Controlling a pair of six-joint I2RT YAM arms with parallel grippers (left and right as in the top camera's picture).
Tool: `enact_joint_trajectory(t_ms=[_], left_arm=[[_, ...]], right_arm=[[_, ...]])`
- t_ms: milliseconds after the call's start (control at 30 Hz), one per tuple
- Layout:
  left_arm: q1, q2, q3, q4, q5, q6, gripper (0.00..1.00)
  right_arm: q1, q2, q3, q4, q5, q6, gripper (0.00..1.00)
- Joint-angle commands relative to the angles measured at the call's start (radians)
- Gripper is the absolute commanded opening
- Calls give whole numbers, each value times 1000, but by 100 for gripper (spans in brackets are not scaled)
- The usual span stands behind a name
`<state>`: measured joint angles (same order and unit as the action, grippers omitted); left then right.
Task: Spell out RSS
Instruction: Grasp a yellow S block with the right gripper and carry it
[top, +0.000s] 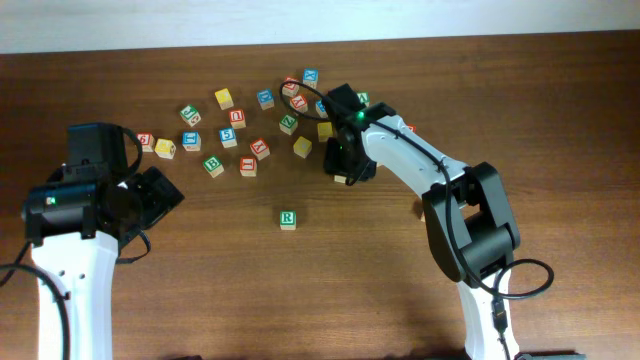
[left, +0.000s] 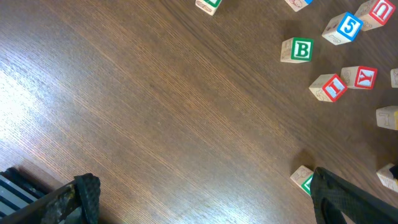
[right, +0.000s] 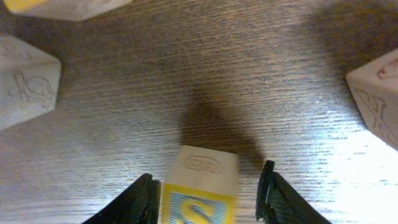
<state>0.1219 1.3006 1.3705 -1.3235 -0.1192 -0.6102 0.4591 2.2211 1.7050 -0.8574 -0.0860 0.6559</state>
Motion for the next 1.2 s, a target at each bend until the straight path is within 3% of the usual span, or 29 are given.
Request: enact_joint_trajectory(t_ms=[0,100,433,567,667,833,1033,1167], left_arm=[[4,-4,3,2,-1,0,99],[4,-4,3,2,-1,0,99],[4,-4,3,2,-1,0,99],[4,-4,3,2,-1,0,99],[4,-4,3,2,-1,0,99],[4,-4,3,2,-1,0,99],[4,-4,3,2,-1,0,99],[4,-4,3,2,-1,0,99]], right_arm=[[0,13,-11,2,20,-68,34],[0,13,-12,-2,20,-69,20],[0,-68,19,-177,4,-84,20],[8,-250,54,-412,-104,-161,18],[89,-288,48,-521,-119,-215,18],[240,-283,-124,-223,-13,-64,19],[243,-283,-384,158,-5,-11,22],[243,-283,-394,211,20,17,24]])
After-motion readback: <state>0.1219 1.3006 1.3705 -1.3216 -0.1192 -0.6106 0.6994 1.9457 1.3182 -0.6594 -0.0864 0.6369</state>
